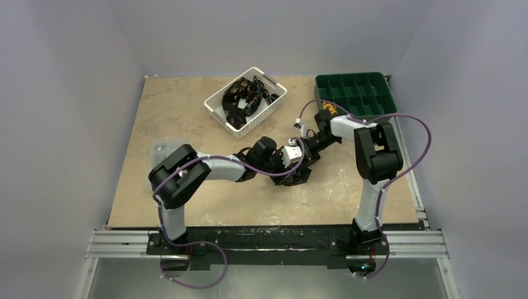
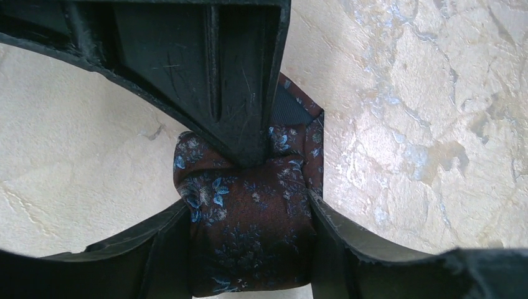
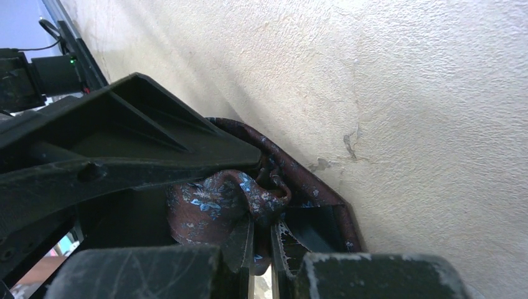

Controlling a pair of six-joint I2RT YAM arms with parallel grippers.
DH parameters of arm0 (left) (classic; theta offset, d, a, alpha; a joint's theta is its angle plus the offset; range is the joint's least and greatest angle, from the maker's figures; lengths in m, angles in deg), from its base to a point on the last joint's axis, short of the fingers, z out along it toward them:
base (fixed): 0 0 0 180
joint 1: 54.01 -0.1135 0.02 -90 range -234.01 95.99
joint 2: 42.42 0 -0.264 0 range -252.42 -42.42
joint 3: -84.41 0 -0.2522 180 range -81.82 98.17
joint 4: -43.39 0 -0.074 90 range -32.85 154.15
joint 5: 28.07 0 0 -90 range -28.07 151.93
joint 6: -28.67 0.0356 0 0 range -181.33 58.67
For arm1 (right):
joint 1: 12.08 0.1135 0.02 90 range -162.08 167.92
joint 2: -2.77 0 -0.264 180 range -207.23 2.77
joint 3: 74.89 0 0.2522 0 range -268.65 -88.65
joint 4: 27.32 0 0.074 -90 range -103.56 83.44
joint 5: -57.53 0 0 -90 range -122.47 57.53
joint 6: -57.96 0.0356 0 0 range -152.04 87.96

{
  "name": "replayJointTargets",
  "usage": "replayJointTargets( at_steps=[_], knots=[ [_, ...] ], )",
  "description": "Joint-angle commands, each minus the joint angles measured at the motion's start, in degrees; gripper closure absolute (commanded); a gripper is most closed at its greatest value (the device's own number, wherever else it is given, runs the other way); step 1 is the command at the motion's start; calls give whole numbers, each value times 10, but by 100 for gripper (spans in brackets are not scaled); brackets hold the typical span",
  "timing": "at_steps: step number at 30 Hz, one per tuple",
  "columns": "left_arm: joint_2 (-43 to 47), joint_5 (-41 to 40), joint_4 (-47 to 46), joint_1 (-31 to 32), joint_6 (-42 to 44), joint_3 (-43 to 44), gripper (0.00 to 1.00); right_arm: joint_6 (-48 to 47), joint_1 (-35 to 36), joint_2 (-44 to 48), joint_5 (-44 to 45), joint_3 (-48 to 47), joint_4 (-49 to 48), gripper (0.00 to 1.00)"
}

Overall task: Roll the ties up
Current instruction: Roll the tie at the center of the board.

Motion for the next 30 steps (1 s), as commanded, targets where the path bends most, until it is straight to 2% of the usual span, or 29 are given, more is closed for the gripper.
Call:
replayJointTargets(
  at_steps=[1, 3, 6, 8, 10, 12, 17, 26, 30],
  knots=[
    [-11, -5, -4, 7, -7, 8, 52, -45, 3, -16, 85, 23, -13, 100],
    [-12, -12, -1, 10, 4, 1, 64, -48, 1, -20, 66, 9, 11, 90],
    [-13, -27, 20, 10, 2, -6, 80, -72, -24, -7, 42, -13, 67, 65],
    [-16, -41, 31, 10, -6, -9, 88, -85, -54, 8, 25, -26, 99, 60],
    [-20, -45, 34, 10, -13, -15, 94, -97, -77, 15, 18, -40, 131, 62],
    [-23, -51, 33, 9, -27, -16, 96, -99, -83, 21, 25, -39, 144, 67],
    [-26, -57, 28, 6, -47, -11, 98, -54, -64, 20, 47, -17, 93, 84],
    [-16, -43, 24, -3, -54, -2, 98, -3, -22, -17, 96, -23, 32, 94],
    [15, -26, -28, -3, -43, -34, 98, 6, -17, -34, 146, -7, 20, 99]
  ],
)
